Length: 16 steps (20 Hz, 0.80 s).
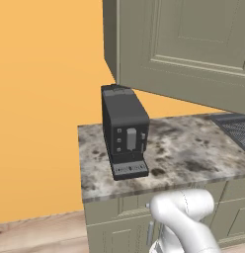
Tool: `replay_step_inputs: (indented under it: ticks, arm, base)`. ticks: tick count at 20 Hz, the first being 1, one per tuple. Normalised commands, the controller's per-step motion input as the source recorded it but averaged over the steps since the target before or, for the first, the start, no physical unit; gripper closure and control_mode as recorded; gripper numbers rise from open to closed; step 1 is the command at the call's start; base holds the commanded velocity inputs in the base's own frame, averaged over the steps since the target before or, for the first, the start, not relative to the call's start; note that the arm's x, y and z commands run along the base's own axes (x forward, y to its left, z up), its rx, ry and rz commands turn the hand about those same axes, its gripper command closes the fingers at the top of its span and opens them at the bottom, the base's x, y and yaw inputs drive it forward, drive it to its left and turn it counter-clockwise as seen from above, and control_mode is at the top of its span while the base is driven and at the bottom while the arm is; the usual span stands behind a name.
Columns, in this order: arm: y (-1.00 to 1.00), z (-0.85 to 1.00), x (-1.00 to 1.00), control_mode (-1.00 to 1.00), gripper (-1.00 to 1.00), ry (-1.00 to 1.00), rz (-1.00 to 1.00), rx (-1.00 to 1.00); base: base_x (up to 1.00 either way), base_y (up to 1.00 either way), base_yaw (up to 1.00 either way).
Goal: Get the candle and the beer from the cabinet and move them to the dining counter.
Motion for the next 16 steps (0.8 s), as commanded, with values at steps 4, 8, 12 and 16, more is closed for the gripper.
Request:
replay_step_inputs:
  ticks: [4, 8, 12, 16]
  arm:
    - [0.42, 0.00, -0.25, -1.00, 1.00, 0.00, 0.01, 0.00]
    - [0.19, 0.00, -0.11, -1.00, 1.00, 0.00, 0.00, 0.00]
    - [-0.15, 0.00, -0.09, -1.00, -1.00, 0.00, 0.06, 0.00]
    - [-0.78, 0.00, -0.08, -1.00, -1.00, 0.00, 0.20, 0.01]
  base:
    - [0.00, 0.00, 0.00]
    - [0.00, 0.00, 0.00]
    - [0.00, 0.00, 0.00]
    - [0.00, 0.00, 0.00]
